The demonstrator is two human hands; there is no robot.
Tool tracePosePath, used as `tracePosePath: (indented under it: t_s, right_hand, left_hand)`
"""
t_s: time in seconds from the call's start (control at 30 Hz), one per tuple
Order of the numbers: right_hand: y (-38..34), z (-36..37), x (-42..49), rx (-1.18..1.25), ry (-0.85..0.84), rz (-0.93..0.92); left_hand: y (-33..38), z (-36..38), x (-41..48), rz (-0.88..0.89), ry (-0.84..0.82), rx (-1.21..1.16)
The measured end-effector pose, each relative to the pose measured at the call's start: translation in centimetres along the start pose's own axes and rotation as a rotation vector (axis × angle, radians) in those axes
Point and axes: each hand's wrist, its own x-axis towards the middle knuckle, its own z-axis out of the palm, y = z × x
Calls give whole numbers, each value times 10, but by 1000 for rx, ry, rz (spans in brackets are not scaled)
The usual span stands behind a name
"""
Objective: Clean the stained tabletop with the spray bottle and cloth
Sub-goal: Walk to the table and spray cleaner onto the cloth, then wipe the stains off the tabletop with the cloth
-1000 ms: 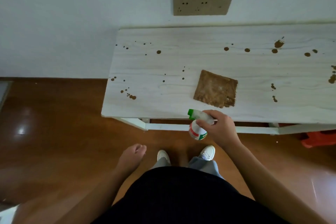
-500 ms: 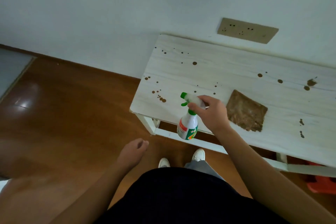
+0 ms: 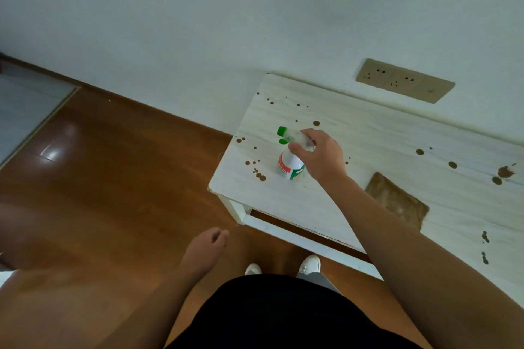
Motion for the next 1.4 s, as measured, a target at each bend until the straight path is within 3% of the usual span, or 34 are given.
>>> tracePosePath:
  t_s: [0.43, 0.6, 0.87, 1.0, 1.2, 1.4]
  right_hand:
    - [6, -16, 4, -126, -128, -25]
    - [46, -25, -35, -115, -115, 143]
    - [151, -26, -183, -32, -127, 569]
    - [182, -39, -230, -68, -103, 657]
    - [208, -67, -225, -5, 38, 619]
    - [242, -103, -172, 23, 4, 463]
  left_hand:
    - [16, 12, 12, 34, 5, 35]
    - [13, 15, 18, 52, -39, 50]
    - [46, 44, 28, 46, -195, 103]
    - [80, 69, 30, 180, -204, 288]
    - [133, 101, 30, 336, -38, 439]
    - [174, 146, 35, 411, 39, 458]
